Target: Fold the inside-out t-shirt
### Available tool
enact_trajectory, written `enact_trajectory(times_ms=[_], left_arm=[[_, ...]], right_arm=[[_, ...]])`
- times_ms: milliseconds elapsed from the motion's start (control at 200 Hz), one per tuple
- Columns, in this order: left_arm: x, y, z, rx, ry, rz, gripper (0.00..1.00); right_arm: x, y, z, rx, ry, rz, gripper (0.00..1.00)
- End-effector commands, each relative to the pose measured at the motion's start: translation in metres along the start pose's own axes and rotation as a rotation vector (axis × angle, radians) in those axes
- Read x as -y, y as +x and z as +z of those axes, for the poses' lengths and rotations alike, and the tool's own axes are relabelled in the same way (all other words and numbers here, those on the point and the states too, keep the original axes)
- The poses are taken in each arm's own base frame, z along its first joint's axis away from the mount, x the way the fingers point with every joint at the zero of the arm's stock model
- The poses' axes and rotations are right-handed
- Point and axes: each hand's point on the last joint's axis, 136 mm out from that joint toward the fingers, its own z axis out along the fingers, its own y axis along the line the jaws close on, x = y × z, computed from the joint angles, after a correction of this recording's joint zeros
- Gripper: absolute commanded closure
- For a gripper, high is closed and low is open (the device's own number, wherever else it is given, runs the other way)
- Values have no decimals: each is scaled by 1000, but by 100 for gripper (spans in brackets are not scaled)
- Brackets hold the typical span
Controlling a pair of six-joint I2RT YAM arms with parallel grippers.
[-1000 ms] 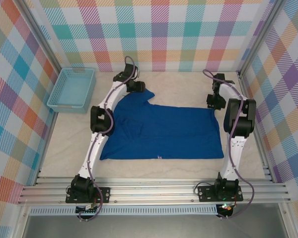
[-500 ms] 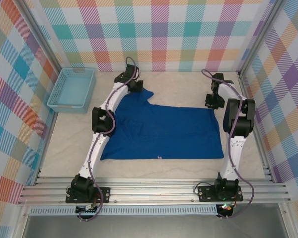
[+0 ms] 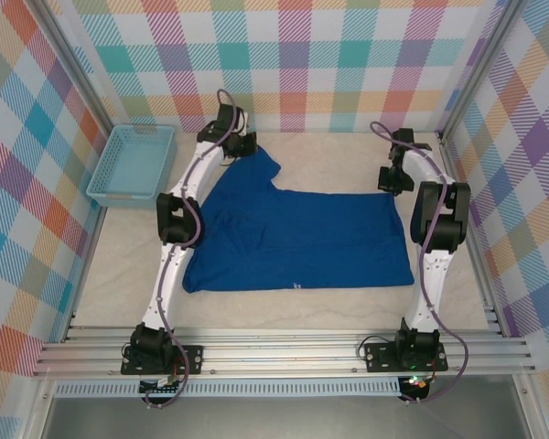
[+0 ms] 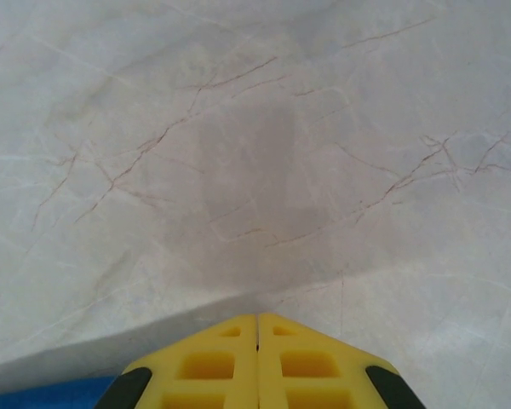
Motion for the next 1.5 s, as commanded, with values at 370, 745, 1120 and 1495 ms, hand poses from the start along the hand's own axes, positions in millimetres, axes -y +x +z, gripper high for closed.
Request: enact_trajectory(times_ms=[370,745,1120,1495], left_arm=[[32,22,-162,94,57,31,100],[15,135,-219,87,60,-40,100],[-8,211,-223,-36,-30,-116,100],[8,220,-244,-25,14,-117,100]], right_arm=[[-5,38,-85,136,-116,-50,94],[23,93,-92,160,-28,59,93],[39,112,-53,59,48,128,90],[31,105,-47,45,11,126,91]])
